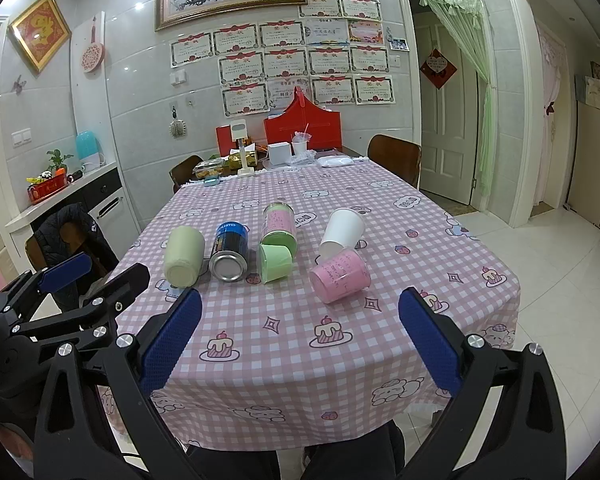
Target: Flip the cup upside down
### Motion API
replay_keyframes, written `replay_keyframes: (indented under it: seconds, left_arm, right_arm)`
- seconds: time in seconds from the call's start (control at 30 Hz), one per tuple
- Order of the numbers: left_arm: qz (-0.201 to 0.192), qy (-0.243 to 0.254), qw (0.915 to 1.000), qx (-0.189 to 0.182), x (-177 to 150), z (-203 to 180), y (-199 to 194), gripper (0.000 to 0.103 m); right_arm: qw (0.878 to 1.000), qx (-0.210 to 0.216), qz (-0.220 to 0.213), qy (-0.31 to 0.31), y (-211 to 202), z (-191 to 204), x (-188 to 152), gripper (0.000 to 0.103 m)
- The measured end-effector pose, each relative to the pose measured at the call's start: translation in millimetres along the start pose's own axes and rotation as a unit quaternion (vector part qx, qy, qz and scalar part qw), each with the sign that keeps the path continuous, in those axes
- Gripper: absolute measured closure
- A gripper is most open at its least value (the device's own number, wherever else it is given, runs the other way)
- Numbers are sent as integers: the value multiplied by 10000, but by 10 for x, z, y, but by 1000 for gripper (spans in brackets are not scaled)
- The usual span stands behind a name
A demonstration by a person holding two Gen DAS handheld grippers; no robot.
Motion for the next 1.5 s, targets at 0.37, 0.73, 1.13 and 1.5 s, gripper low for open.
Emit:
replay_keyframes:
  seconds: [0.37,0.73,1.13,1.5]
  left_arm:
    - [3,18,10000,4,-9,-1,9,21]
    - [26,-10,10000,7,-28,25,32,21]
    - [36,-24,10000,15,-27,51,28,21]
    - [43,-19,10000,22,-34,50,31,21]
  right_arm:
    - [10000,5,11,-5,-8,-5,9,8]
    - [10000,13,65,-11,3,12,8,8]
    - [10000,23,81,-33,19,15,29,8]
    - [9999,31,92,-39,24,17,22,8]
Point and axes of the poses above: each gripper's, at about its wrist camera, not at the fingertips, and y roughly the way its jaws point, z to its left, x to its top, the point moved 6 cm from there along y, roughly the way its jaws point, and after that the axes turned 10 degrees about x, right-handed, at the moved point
